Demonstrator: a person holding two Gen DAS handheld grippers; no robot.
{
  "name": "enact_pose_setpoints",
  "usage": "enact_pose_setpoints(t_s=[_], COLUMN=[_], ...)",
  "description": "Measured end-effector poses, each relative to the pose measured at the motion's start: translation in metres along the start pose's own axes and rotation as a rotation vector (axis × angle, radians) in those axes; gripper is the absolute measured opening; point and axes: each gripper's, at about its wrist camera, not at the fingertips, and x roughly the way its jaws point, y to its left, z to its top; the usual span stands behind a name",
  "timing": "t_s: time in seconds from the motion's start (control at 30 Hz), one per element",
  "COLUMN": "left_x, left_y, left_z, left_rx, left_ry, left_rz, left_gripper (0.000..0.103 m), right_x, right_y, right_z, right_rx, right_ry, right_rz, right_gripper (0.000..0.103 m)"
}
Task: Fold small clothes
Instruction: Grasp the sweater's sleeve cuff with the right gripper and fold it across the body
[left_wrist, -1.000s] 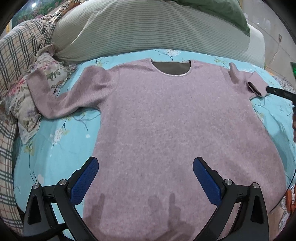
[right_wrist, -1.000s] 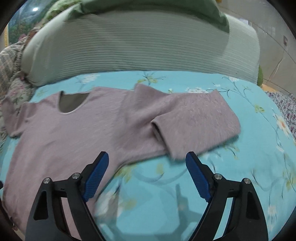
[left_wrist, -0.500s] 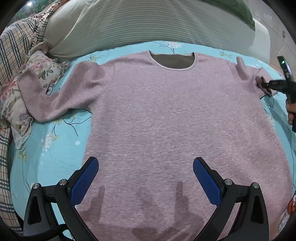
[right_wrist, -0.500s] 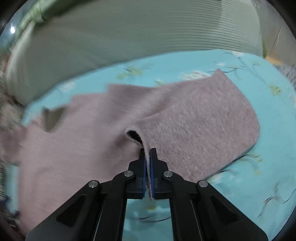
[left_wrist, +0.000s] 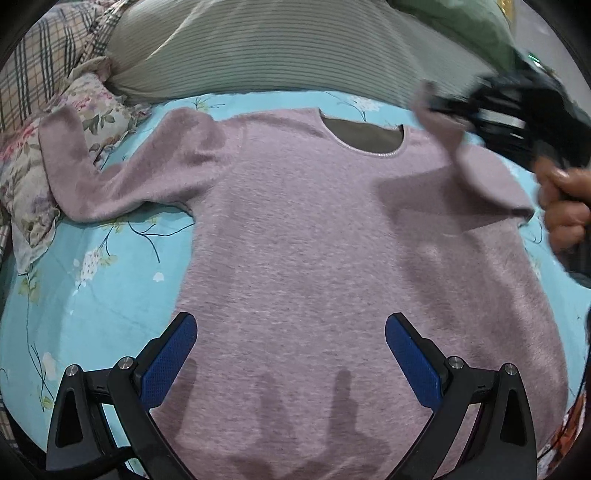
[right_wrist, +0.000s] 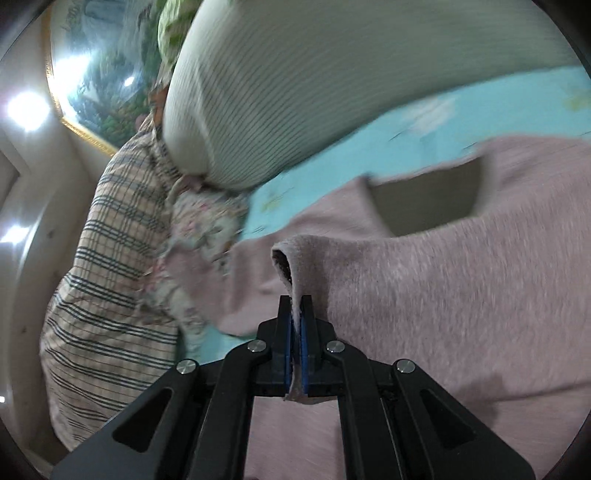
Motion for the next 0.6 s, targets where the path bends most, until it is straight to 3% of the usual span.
enact_pose_setpoints(t_s=[0.2, 0.3, 0.33, 0.37, 0.43, 0.6], left_x=[-0.005, -0.004, -0.002, 0.000, 0.006, 0.026], left_y=[0.024, 0.035, 0.037, 0.039, 0.042, 0.049], left_z=[0.003, 0.009, 0.012, 0.016, 0.026, 0.062], left_rx=[-0.042, -0.047, -0.047, -0.046, -0.039, -0.002], left_ry=[-0.010, -0.024, -0.029, -0.031, -0.039, -0.072], left_rz=[-0.043, -0.041, -0.038, -0.035, -0.029, 0.003], left_gripper=[0.102, 0.102, 0.102, 0.102, 0.102, 0.102], right_x=[0.093, 0.114, 0.115, 0.113, 0.095, 0.007], right_y=[0.009, -0.001, -0.005, -0.007, -0.007, -0.007], right_z=[0.004, 0.006, 0.007, 0.006, 0.003, -0.012], right_rx=[0.032, 0.083, 0.104, 0.118, 0.113, 0.088], right_ry=[0.096, 0.134, 0.151, 0.157, 0.123, 0.000], right_rz=[0.032, 0.044, 0.042, 0.043, 0.042, -0.018], right_gripper=[0.005, 0.009, 0.018, 0.036, 0.055, 0.055])
